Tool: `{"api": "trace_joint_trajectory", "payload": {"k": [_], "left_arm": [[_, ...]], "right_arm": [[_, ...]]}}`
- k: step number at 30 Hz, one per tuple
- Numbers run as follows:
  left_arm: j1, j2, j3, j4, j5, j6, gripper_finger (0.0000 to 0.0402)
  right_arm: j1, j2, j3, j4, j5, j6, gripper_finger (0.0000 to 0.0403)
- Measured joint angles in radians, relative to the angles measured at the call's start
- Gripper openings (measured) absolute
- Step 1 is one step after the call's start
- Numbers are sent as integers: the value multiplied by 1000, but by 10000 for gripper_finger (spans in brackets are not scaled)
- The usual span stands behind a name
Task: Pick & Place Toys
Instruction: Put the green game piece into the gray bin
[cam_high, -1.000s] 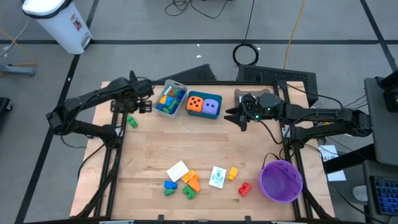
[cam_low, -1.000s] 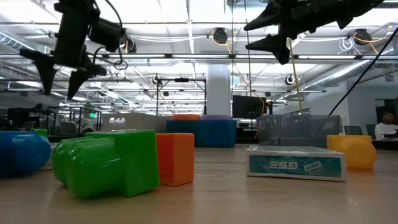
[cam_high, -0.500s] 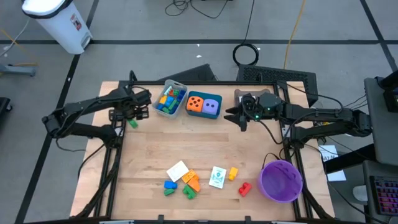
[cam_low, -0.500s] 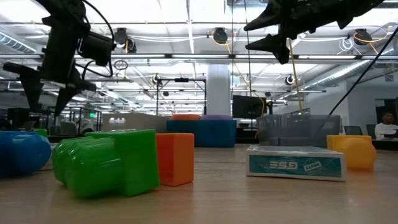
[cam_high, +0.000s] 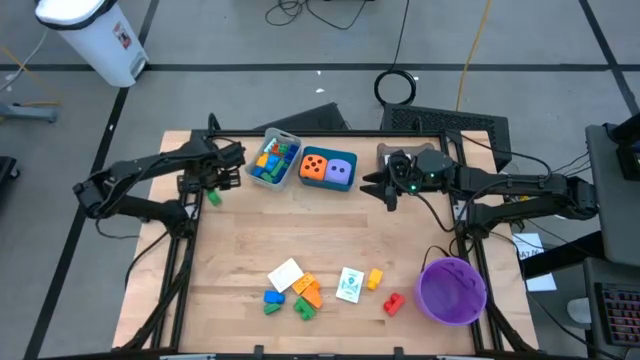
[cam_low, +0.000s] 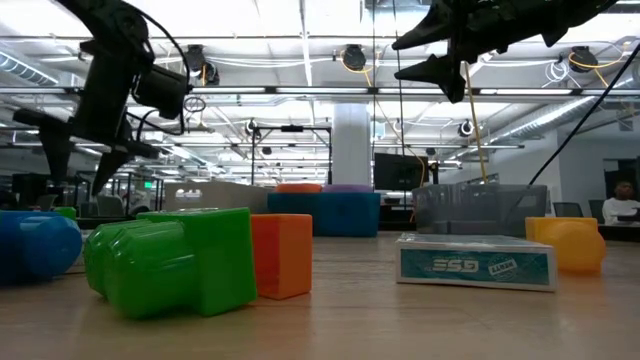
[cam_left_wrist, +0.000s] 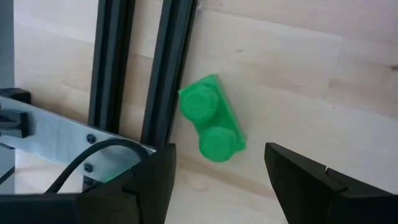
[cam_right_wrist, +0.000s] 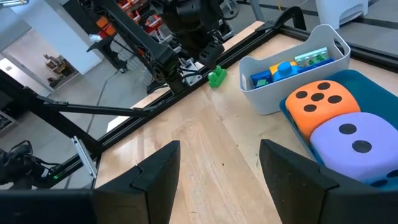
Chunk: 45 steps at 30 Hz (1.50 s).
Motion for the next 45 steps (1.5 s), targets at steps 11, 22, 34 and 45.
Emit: {"api": "trace_joint_trajectory", "payload": {"k": [11,22,34,45], "left_arm": [[8,91,0,22,-10,31,250],[31,103,0,-40,-73,-5,248],[31,103,0,-75,-60,59,120],[31,153,-34,-63,-27,25,90]], "right_arm": [[0,0,0,0,1,-18,212],[0,0,0,-1,4,-21,212],[0,22,0,0,6,-21,212],[0,24,0,-3,5,-18,212]]}}
